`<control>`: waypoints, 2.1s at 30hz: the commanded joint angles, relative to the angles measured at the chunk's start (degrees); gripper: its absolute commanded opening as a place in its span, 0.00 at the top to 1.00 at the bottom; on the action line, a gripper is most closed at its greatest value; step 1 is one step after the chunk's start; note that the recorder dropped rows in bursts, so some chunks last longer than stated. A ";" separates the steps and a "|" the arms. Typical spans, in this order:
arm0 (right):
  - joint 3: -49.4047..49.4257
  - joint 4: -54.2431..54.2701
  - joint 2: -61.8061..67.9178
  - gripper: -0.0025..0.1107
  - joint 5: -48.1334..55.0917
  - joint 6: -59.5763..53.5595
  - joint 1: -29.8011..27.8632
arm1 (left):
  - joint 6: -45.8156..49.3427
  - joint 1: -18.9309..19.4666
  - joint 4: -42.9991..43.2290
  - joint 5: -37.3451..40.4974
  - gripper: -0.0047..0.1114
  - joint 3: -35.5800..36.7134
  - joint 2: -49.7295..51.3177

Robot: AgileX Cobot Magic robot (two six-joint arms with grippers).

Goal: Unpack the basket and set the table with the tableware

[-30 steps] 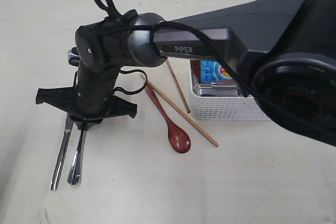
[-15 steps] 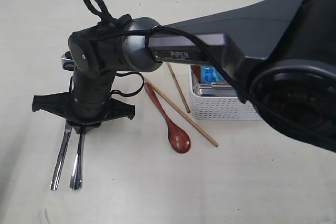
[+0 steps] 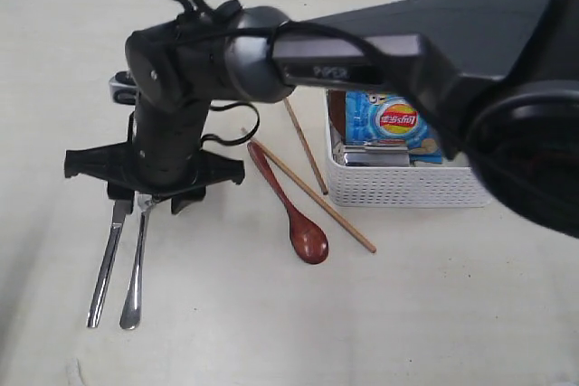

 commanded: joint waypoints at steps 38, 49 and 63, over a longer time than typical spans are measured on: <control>34.40 -35.30 -100.88 0.98 -5.21 -8.98 -4.79 | 0.17 0.12 0.27 -0.06 0.96 -0.21 -0.11; 35.48 -35.24 -114.32 0.98 -5.21 -9.09 -4.79 | 0.17 0.12 0.27 -0.06 0.96 -0.21 -0.11; 37.64 -46.10 -126.28 0.98 -5.63 -10.27 -4.50 | 0.17 0.12 0.27 -0.06 0.96 -0.21 -0.11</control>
